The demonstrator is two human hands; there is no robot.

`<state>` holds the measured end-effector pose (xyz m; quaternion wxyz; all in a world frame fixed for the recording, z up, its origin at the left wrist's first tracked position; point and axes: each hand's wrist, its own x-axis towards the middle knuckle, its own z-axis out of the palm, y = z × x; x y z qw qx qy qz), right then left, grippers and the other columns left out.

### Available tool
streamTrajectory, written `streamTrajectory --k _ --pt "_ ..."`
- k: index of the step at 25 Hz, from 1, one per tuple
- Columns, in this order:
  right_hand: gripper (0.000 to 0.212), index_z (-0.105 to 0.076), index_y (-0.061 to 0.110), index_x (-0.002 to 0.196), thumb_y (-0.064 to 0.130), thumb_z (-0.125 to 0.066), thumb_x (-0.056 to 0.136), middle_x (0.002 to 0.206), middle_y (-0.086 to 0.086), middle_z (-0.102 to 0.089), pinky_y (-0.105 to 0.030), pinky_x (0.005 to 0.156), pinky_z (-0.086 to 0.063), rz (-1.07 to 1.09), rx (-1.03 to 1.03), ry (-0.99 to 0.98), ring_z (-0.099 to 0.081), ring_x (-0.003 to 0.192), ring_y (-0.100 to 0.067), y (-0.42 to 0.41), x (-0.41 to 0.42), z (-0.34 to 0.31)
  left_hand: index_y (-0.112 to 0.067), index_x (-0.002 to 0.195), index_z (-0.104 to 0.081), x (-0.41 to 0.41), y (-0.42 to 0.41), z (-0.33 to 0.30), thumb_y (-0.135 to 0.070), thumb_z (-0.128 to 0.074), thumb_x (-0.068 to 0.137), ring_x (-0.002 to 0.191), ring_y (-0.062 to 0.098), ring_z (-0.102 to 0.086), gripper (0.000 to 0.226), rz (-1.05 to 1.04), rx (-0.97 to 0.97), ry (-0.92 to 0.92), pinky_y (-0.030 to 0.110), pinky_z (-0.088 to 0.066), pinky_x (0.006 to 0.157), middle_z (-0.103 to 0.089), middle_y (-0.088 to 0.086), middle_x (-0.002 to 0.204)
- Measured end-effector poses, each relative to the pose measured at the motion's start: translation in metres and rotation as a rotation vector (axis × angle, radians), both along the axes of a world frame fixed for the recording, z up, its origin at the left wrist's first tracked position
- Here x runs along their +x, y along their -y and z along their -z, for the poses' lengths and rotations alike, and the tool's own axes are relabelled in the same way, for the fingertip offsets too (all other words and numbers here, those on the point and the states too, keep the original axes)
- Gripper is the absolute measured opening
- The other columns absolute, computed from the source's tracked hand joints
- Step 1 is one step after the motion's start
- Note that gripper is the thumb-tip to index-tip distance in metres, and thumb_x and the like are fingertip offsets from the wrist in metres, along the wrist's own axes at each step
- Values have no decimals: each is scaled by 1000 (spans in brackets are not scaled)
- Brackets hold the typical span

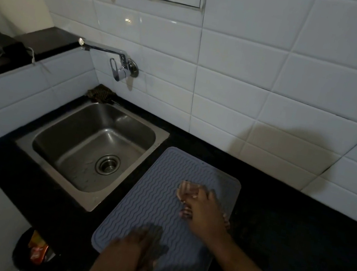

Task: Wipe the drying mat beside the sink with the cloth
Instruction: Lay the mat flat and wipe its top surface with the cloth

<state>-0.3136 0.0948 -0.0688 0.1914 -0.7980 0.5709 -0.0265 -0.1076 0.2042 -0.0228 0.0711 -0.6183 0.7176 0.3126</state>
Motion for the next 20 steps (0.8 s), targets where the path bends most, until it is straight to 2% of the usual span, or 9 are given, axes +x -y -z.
streamTrajectory --k 1,3,5,7,10,12,16,18,20 --pt "62 -36 45 149 65 -47 92 163 -5 -18 -50 119 -19 37 -9 -6 -18 144 -37 -5 0 10 -36 156 -11 2 10 -7 -55 -43 95 147 13 -23 72 35 -135 -3 41 -28 118 -13 -10 164" --pt "64 -38 48 147 72 -41 89 162 2 -21 -51 117 -21 157 -54 32 -22 143 -34 -5 3 19 -26 157 -13 9 47 -14 -53 -44 95 147 16 -26 74 44 -338 17 41 -28 118 -19 -1 164" --pt "56 -34 50 148 63 -35 94 162 6 -25 -50 117 -26 222 -110 47 -30 142 -29 -7 8 23 -19 157 -14 7 98 -5 -51 -44 96 148 21 -24 75 57 -419 14 43 -28 118 -18 6 164" --pt "54 -25 48 152 45 -38 100 164 3 -24 -48 118 -26 258 -118 39 -31 142 -29 -15 19 32 -15 156 -15 7 151 8 -47 -46 97 148 25 -25 75 138 -403 29 42 -30 115 -19 11 164" --pt "52 -43 42 142 25 -56 95 150 -6 -47 -43 102 -45 401 -169 10 -52 122 -35 -11 34 26 -10 153 -23 13 214 28 -42 -52 93 145 30 -30 74 308 -357 82 43 -35 112 -21 14 162" --pt "42 -53 35 135 28 -58 94 140 -7 -54 -39 90 -50 426 -224 -33 -57 109 -34 -6 38 22 -8 152 -25 16 239 35 -41 -55 91 143 32 -31 75 409 -321 113 45 -37 109 -22 15 161" --pt "51 -52 40 140 43 -33 93 147 -6 -46 -41 96 -46 589 -79 -116 -51 116 -33 4 54 5 -6 150 -27 29 272 44 -31 -57 89 143 32 -29 73 547 -324 76 43 -40 108 -24 17 159" --pt "43 -57 40 135 37 -44 94 140 -5 -49 -33 88 -44 669 -11 -163 -52 111 -30 17 69 -7 -3 150 -27 39 288 44 -31 -57 89 143 32 -28 74 602 -339 69 40 -37 109 -25 18 158" --pt "31 -65 36 124 33 -55 95 128 -4 -54 -29 78 -41 719 -33 -174 -53 104 -27 35 81 -17 -3 150 -28 47 301 44 -40 -61 86 140 33 -32 81 603 -323 55 39 -37 109 -26 17 159"
